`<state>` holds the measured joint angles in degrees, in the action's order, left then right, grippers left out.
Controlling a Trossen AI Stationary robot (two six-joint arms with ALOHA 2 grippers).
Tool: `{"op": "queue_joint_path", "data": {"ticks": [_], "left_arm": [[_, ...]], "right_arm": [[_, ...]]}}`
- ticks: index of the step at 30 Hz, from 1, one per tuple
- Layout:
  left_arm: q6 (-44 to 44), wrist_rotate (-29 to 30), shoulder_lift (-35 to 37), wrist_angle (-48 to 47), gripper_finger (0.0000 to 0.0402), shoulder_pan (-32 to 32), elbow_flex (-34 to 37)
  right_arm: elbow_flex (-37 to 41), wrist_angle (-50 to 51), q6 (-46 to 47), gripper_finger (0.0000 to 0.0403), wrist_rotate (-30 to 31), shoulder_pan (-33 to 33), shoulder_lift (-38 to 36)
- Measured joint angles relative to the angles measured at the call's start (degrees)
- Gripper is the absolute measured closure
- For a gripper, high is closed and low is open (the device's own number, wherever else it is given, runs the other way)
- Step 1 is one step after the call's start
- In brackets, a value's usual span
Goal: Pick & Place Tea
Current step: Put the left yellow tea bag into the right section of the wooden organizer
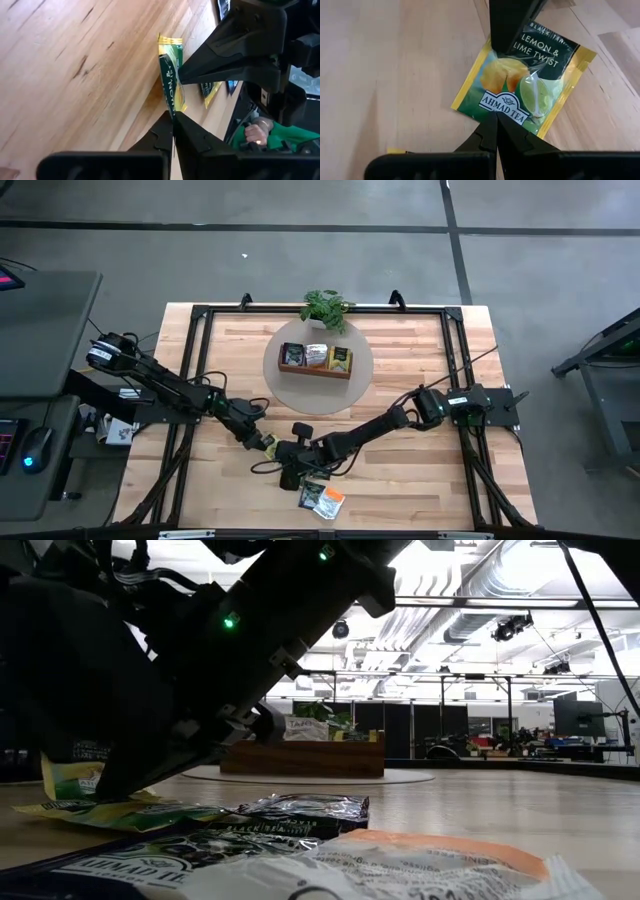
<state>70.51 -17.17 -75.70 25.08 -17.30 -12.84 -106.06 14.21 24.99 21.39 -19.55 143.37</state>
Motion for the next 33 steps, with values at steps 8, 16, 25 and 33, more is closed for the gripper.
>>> {"op": "queue_joint_path", "data": {"ticks": [8,16,25,33], "left_arm": [[-2.27,0.64,0.02,0.14,0.0401,0.02,-0.02],[-7.29,0.01,0.07,0.54,0.0401,0.0,-0.04],[-20.01,0.03,0.09,-11.42,0.0401,0.04,-7.68],[-38.51,10.77,0.09,-39.04,0.0401,0.04,-23.97]], "right_arm": [[0.26,0.2,-3.88,0.0387,2.44,-0.42,-2.21],[0.45,6.55,-5.74,0.0357,3.36,-0.81,-7.3],[0.24,23.5,-2.54,0.0334,11.01,-2.01,-12.83],[0.17,39.4,7.16,0.0334,19.46,-3.06,-14.38]]}}
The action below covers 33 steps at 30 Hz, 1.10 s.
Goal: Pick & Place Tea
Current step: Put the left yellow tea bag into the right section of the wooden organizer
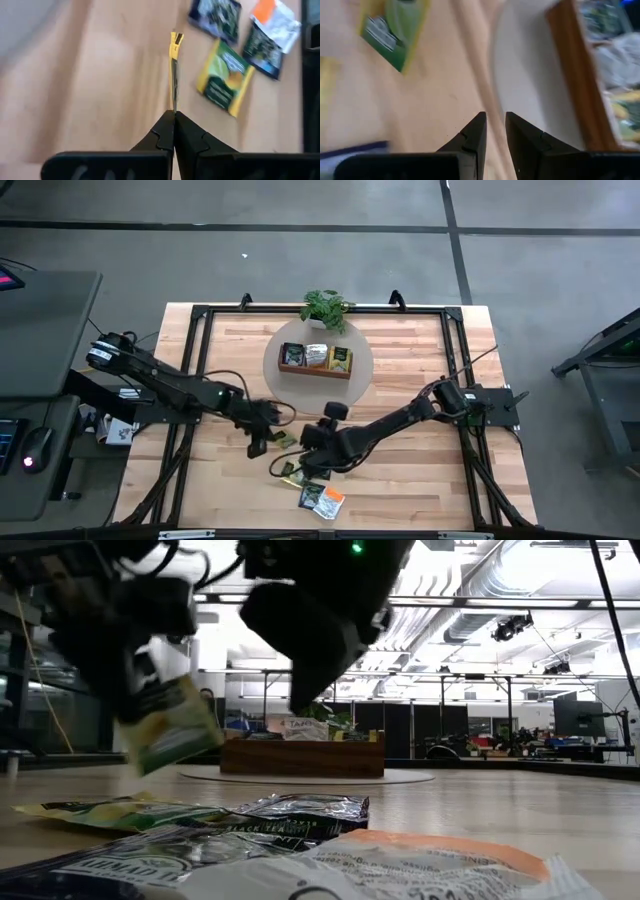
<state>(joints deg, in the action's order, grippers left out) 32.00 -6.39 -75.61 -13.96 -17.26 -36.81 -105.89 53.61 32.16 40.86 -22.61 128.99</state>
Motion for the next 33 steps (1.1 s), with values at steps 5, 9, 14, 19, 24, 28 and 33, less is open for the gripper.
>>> {"op": "queue_joint_path", "data": {"ticks": [5,9,14,19,24,28,33], "left_arm": [[-7.61,6.39,0.0,-5.99,0.0401,0.04,-5.13],[-10.49,11.41,0.0,-9.07,0.0401,0.04,-6.57],[-13.23,17.07,-0.87,-8.92,0.0401,0.36,-8.04],[-19.08,14.43,-7.47,-11.35,0.0401,4.32,-16.05],[-24.28,14.11,-16.49,-21.58,0.0401,6.98,-27.38],[-27.51,15.66,-21.32,-25.96,0.0401,6.78,-35.07],[-29.47,16.41,-25.07,-29.57,0.0401,6.75,-42.17]], "right_arm": [[4.81,1.51,5.11,0.0334,4.75,-1.83,-2.35],[18.78,-2.41,12.14,0.0334,5.48,-2.88,-12.11],[42.41,-21.16,15.09,0.0334,10.06,-4.75,-29.77],[60.13,-47.63,4.89,0.0334,8.28,-4.25,-42.54],[69.48,-70.23,-5.32,0.0333,2.28,-1.46,-47.16],[71.15,-77.92,-11.58,0.0322,-3.75,0.93,-46.23],[68.8,-78.26,-16.33,0.0281,-9.78,3.77,-43.94]]}}
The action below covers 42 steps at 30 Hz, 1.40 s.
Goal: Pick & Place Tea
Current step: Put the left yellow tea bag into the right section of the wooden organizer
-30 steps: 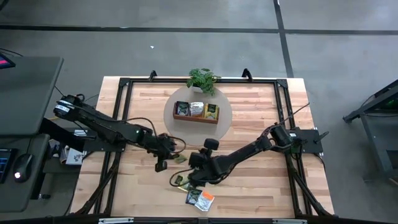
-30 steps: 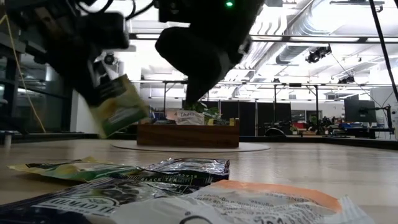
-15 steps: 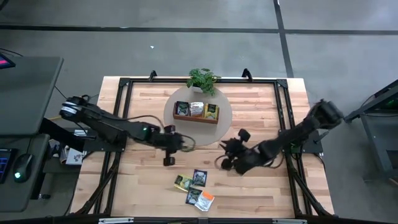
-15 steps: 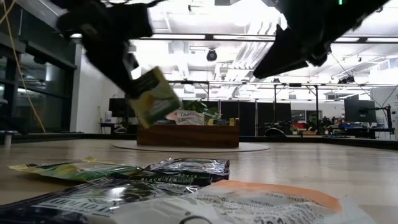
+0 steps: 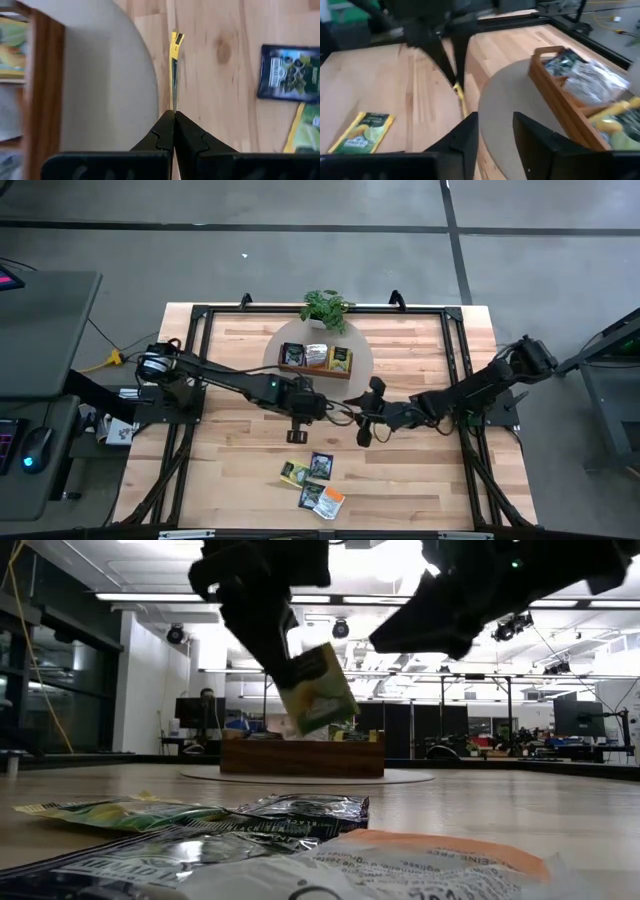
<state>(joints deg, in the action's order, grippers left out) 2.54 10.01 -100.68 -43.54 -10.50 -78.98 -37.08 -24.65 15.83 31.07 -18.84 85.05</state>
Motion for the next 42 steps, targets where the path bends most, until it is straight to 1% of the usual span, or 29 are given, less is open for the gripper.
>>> {"op": "queue_joint_path", "data": {"ticks": [3,5,8,10,13,17,23,29,33,35,37,40,42], "left_arm": [[-1.01,0.98,0.15,0.23,0.0401,0.0,-1.97],[-1.24,1.61,0.15,-0.42,0.0401,0.05,-2.44],[-1.24,2.43,0.14,-0.6,0.0401,0.05,-2.64],[-1.21,2.52,0.15,-1.44,0.0401,0.05,-2.67],[-0.97,2.59,0.13,-2.46,0.0401,0.01,-2.65],[-0.91,2.63,0.13,-2.19,0.0401,0.0,-2.65],[-0.89,2.78,0.15,-2.6,0.0401,-0.02,-2.65],[-0.85,2.76,0.13,-3.63,0.0401,-0.02,-2.63],[-0.86,2.76,0.13,-3.53,0.0401,-0.02,-2.63],[-0.86,2.73,0.13,-3.59,0.0401,-0.02,-2.63],[-0.84,2.72,0.15,-3.56,0.0401,-0.02,-2.63],[-0.82,2.54,0.13,-3.49,0.0401,0.0,-2.63],[-0.84,2.43,0.13,-3.41,0.0401,0.0,-2.61]], "right_arm": [[-1.76,-0.02,-2.04,0.0252,-3.07,1.18,1.5],[-2.88,-0.04,-2.91,0.0236,-3.66,1.7,2.66],[-4.46,0.59,-3.48,0.0224,-4.11,2.4,4.2],[-5.53,0.45,-3.72,0.0222,-4.79,2.86,4.75],[-7.51,0.3,-3.94,0.0222,-7.52,3.92,6.15],[-9.71,1.76,-3.91,0.0222,-8.71,4.66,9.19],[-12.21,2.08,-4.36,0.0221,-7.94,4.62,12.68],[-13.02,2.1,-6.0,0.0222,-6.79,4.62,12.77],[-13.26,2.34,-6.06,0.0223,-7.1,4.62,12.75],[-13.26,2.55,-6.44,0.0229,-7.04,4.62,12.75],[-13.26,2.65,-6.89,0.0243,-7.12,4.62,12.75],[-13.26,3.02,-6.94,0.0278,-7.2,4.62,12.73],[-13.26,3.02,-7.14,0.031,-7.2,4.62,12.73]]}}
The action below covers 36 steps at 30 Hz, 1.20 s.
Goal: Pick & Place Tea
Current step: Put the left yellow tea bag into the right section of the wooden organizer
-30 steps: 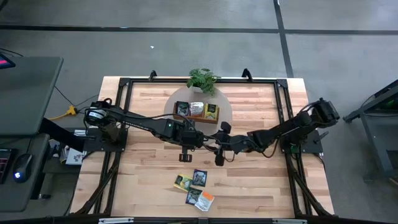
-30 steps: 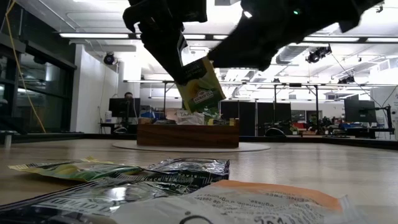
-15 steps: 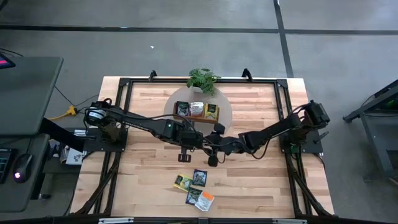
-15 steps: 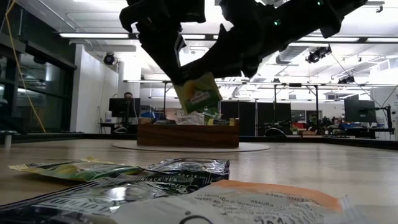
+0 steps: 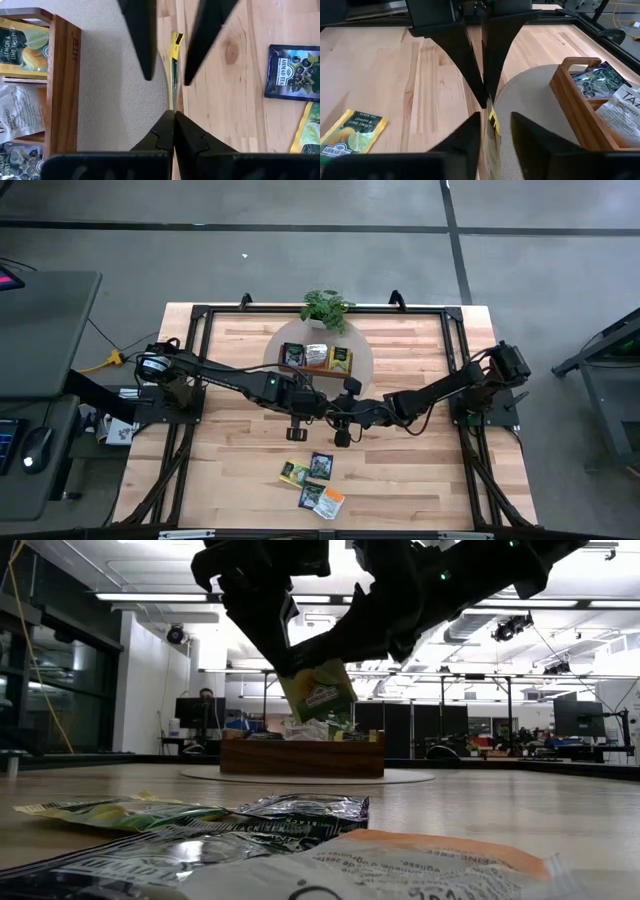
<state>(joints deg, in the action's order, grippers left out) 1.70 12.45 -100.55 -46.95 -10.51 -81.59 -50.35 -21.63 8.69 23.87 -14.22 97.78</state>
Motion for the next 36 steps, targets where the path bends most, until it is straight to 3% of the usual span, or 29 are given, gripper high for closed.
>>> {"op": "queue_joint_path", "data": {"ticks": [3,5,18,22,28,32,36], "left_arm": [[0.02,-0.26,0.0,0.08,0.0401,-0.01,0.01],[0.0,-0.74,0.02,0.21,0.0401,0.0,0.01],[-1.49,-2.43,0.02,0.77,0.0394,0.03,0.01],[-3.44,-2.34,0.02,0.24,0.0356,0.03,0.03],[-1.46,1.24,0.14,-2.41,0.0259,0.04,1.01],[-1.41,1.2,0.95,2.22,0.0222,0.58,7.83],[-0.57,0.1,5.3,12.54,0.022,0.55,17.32]], "right_arm": [[0.0,0.04,-0.24,0.0372,0.2,0.0,-0.02],[0.0,0.09,-0.93,0.0394,0.84,-0.02,-0.02],[0.0,1.56,0.06,0.0402,1.41,-0.11,-0.12],[0.02,4.55,1.76,0.0402,3.69,-0.09,-0.15],[1.86,7.66,4.98,0.0402,7.24,-0.07,-0.13],[5.7,6.33,7.74,0.0403,9.84,-0.04,-1.07],[11.57,-2.67,6.66,0.0403,9.87,0.08,-4.08]]}}
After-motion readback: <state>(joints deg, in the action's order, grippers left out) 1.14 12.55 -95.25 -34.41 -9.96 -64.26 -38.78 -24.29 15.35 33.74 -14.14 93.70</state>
